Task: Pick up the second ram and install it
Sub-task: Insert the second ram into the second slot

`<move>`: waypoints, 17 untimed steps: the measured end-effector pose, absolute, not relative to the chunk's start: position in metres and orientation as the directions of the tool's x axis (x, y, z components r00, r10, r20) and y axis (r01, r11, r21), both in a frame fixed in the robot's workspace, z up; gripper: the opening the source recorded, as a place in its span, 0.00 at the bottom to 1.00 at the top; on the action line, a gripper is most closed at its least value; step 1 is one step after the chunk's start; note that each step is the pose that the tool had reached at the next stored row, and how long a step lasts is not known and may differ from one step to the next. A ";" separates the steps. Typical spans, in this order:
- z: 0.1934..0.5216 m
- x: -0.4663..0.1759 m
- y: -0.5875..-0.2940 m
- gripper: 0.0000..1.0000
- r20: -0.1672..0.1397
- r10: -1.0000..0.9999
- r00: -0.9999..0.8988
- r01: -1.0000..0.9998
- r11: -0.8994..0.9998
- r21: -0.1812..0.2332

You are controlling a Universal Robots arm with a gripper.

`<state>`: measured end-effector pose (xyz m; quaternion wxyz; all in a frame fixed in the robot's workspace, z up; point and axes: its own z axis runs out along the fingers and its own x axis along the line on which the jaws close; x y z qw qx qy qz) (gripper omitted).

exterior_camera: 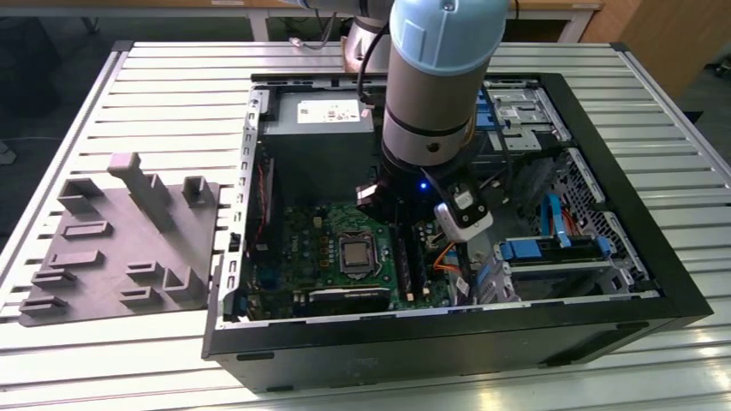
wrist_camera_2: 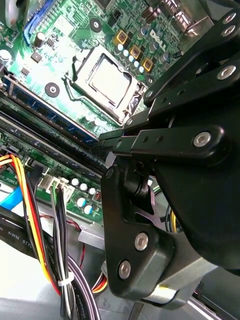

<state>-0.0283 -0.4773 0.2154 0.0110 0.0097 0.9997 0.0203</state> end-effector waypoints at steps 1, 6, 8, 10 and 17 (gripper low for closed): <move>0.215 -0.028 -0.477 0.11 -0.022 0.020 -1.000 0.019 0.999 0.041; 0.214 -0.028 -0.477 0.11 -0.021 0.020 -1.000 0.019 0.999 0.041; 0.213 -0.028 -0.477 0.11 -0.022 0.020 -1.000 0.019 0.999 0.041; 0.213 -0.028 -0.477 0.11 -0.022 0.020 -1.000 0.019 0.999 0.041; 0.213 -0.028 -0.477 0.19 -0.022 0.020 -1.000 0.019 0.999 0.041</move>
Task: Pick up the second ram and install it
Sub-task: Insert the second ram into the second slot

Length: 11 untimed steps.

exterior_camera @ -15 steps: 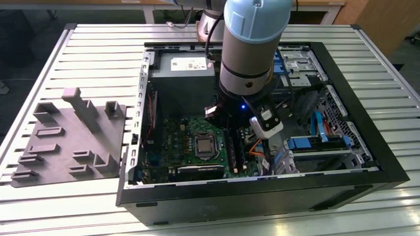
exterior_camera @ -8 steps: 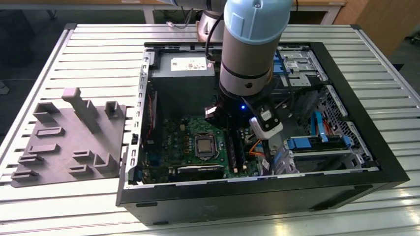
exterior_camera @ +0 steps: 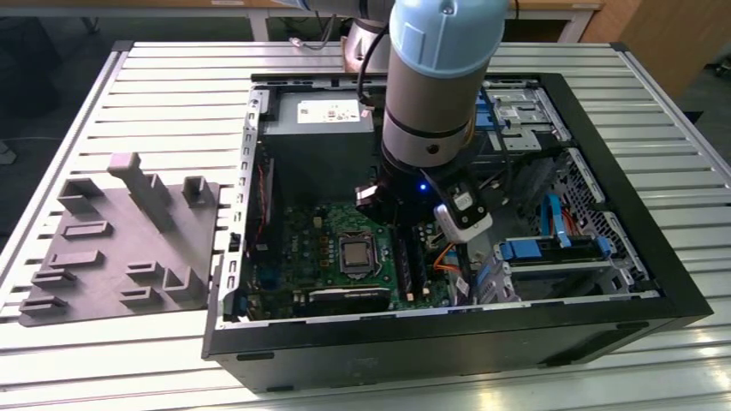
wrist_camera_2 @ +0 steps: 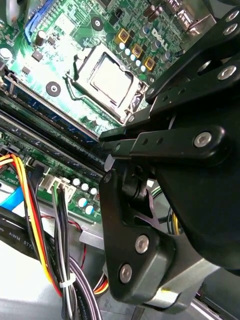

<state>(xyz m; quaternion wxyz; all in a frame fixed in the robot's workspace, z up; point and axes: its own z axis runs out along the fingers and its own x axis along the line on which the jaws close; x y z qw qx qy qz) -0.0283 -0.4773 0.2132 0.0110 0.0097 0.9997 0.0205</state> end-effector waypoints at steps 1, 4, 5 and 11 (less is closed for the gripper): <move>0.214 -0.028 -0.477 0.19 -0.022 0.020 -1.000 0.019 0.999 0.042; 0.220 -0.028 -0.477 0.19 -0.022 0.020 -1.000 0.019 0.999 0.041; 0.222 -0.028 -0.477 0.19 -0.022 0.020 -1.000 0.019 0.999 0.041; 0.237 -0.028 -0.477 0.19 -0.022 0.020 -1.000 0.019 0.999 0.039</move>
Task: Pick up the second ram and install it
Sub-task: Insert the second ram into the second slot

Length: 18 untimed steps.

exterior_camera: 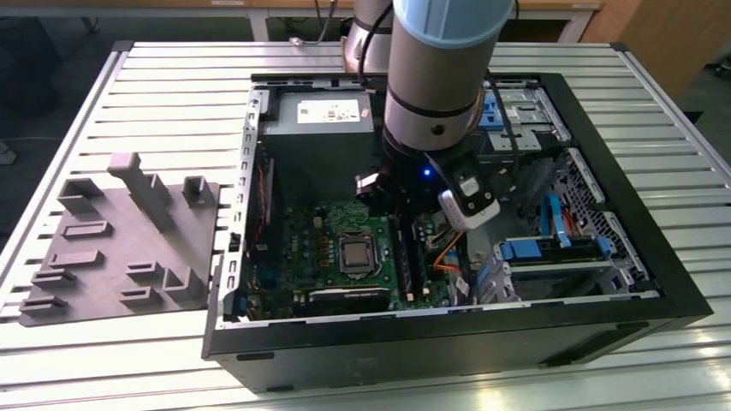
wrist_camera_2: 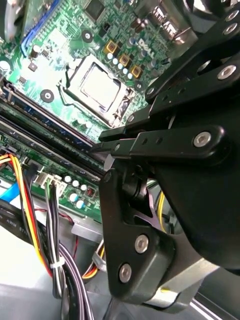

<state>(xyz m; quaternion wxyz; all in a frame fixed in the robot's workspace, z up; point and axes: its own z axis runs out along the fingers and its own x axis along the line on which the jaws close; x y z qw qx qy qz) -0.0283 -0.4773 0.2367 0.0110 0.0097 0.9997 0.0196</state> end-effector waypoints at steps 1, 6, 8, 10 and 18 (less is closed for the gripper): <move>0.238 -0.028 -0.477 0.19 -0.022 0.020 -1.000 0.019 0.999 0.038; 0.240 -0.028 -0.477 0.19 -0.022 0.020 -1.000 0.019 0.999 0.034; 0.240 -0.028 -0.477 0.19 -0.022 0.020 -1.000 0.019 0.999 0.033; 0.240 -0.028 -0.477 0.19 -0.022 0.020 -1.000 0.019 0.999 0.034; 0.241 -0.028 -0.477 0.11 -0.022 0.020 -1.000 0.019 0.999 0.034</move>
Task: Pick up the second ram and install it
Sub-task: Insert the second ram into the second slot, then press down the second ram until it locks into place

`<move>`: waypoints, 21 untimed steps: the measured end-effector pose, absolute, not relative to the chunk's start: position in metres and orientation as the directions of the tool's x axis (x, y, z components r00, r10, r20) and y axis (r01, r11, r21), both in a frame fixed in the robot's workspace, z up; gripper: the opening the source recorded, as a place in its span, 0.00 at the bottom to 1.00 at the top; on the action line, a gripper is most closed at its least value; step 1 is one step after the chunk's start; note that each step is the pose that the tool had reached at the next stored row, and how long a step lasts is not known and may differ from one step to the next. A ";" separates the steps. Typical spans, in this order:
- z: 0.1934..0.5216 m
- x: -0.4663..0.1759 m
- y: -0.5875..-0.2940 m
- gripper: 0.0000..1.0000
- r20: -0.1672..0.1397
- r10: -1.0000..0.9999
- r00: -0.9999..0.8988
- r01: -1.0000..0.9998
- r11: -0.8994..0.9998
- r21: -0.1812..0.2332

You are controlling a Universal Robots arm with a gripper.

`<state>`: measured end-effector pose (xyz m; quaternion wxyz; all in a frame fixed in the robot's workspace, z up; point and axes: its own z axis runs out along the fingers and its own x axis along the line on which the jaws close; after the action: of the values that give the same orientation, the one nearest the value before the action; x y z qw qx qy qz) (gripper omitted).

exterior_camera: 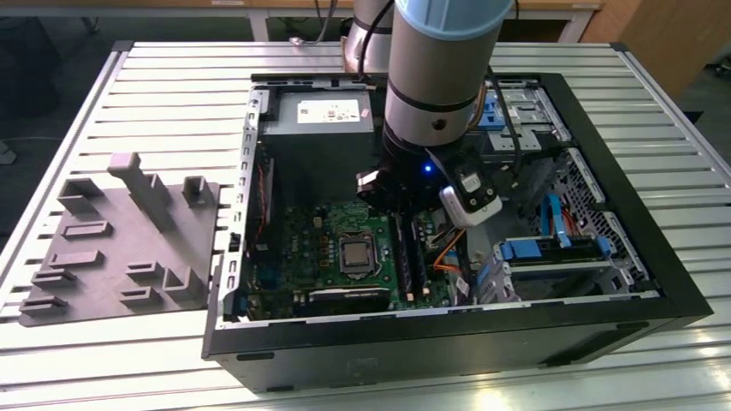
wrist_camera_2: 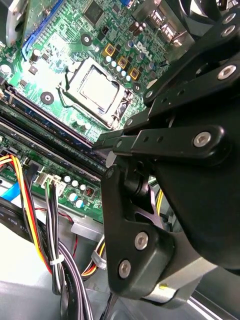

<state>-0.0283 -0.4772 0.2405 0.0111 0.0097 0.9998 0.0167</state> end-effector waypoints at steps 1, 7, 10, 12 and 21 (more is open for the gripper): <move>0.241 -0.028 -0.477 0.11 -0.022 0.020 -1.000 0.019 0.999 0.034; 0.242 -0.028 -0.477 0.11 -0.022 0.020 -1.000 0.019 0.999 0.033; 0.242 -0.028 -0.476 0.11 -0.022 0.020 -1.000 0.019 0.999 0.034; 0.242 -0.028 -0.475 0.11 -0.022 0.020 -1.000 0.019 0.999 0.034; 0.241 -0.028 -0.470 0.11 -0.022 0.020 -1.000 0.019 0.999 0.034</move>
<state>-0.0283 -0.4703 0.2414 0.0111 0.0097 0.9997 0.0168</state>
